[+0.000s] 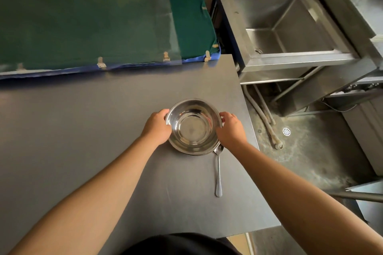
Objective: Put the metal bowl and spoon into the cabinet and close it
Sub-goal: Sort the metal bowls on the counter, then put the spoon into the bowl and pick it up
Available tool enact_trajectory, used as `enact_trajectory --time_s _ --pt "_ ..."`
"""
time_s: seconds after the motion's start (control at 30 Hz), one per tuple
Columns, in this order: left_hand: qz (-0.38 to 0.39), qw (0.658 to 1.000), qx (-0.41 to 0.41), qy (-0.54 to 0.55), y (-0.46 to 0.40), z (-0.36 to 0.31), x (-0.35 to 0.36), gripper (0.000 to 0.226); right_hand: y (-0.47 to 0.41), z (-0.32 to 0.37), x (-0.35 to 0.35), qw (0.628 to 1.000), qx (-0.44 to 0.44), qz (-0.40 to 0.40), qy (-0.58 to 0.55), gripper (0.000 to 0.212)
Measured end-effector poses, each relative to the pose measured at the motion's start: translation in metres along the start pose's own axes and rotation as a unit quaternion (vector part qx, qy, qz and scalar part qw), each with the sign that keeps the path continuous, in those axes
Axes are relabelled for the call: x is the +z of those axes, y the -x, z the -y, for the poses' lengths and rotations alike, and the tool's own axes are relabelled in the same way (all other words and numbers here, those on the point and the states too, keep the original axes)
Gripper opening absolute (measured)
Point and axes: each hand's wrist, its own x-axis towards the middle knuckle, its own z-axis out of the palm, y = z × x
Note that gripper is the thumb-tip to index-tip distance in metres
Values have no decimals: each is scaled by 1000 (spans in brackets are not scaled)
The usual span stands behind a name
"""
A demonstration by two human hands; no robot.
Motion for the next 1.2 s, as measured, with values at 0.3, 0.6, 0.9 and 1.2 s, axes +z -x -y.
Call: enact_trajectory --time_s 0.3,0.6,0.9,1.2 --pt "42 998 -41 4 -6 11 23 66 2 -18 14 1000 7 -9 26 31" --pt "22 998 -61 3 0 22 28 67 11 -23 23 999 -26 4 30 33" --pt "11 997 -74 31 22 49 18 61 34 -31 29 999 -21 20 23 38" --pt "5 996 -90 28 51 76 10 64 68 -56 43 996 45 33 67 37"
